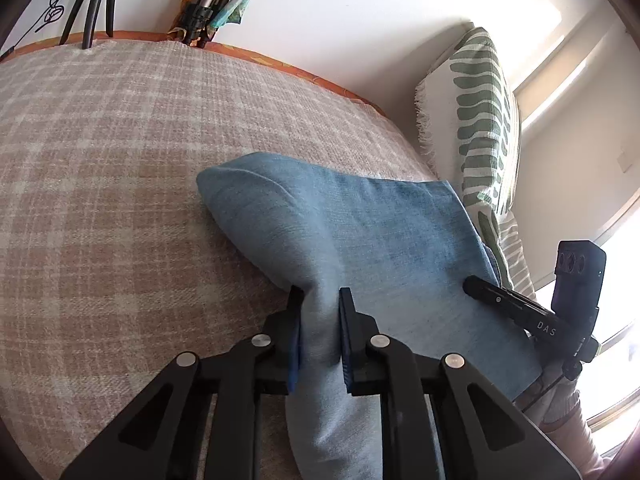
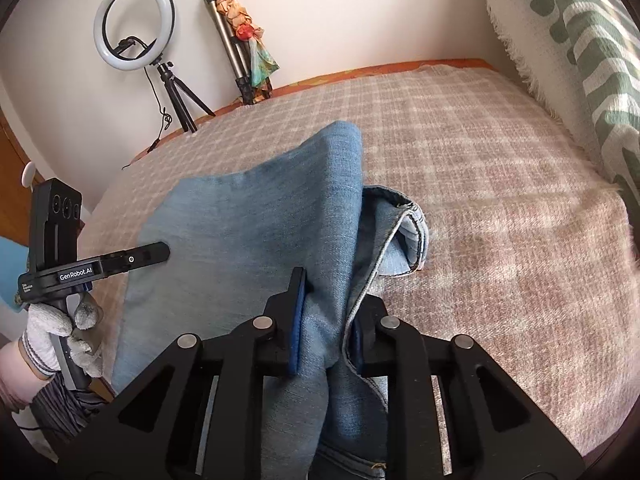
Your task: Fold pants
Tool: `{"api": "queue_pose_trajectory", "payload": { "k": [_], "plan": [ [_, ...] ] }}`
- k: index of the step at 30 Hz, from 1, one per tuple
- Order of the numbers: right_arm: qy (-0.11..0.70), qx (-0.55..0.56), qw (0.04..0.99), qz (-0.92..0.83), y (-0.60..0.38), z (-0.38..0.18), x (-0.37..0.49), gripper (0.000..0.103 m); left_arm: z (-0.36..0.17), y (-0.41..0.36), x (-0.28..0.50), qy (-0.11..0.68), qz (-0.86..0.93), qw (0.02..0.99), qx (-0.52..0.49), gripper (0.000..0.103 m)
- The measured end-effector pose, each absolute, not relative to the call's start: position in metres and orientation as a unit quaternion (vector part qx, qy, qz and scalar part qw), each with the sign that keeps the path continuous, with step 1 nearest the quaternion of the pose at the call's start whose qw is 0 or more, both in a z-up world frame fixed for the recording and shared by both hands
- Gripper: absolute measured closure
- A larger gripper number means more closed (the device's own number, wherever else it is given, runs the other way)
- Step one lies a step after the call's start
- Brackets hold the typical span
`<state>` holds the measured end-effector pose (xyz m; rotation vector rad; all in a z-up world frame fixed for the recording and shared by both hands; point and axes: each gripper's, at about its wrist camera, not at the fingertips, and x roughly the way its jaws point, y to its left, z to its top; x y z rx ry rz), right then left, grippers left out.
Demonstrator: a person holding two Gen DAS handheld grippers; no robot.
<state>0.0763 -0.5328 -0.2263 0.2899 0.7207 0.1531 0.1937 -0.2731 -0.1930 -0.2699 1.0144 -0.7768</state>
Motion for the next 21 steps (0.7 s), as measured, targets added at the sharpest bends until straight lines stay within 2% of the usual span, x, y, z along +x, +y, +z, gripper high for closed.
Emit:
{"api": "queue_pose_trajectory", "payload": {
  "k": [11, 21],
  "plan": [
    [0.318, 0.140, 0.934, 0.083, -0.519, -0.191, 0.069, 0.087, -0.153, -0.278, 0.183, 0.428, -0.386, 0.812, -0.093, 0.092],
    [0.286, 0.123, 0.948, 0.070, -0.530, -0.150, 0.100, 0.089, -0.107, -0.300, 0.210, 0.392, -0.396, 0.828, -0.062, 0.092]
  ]
}}
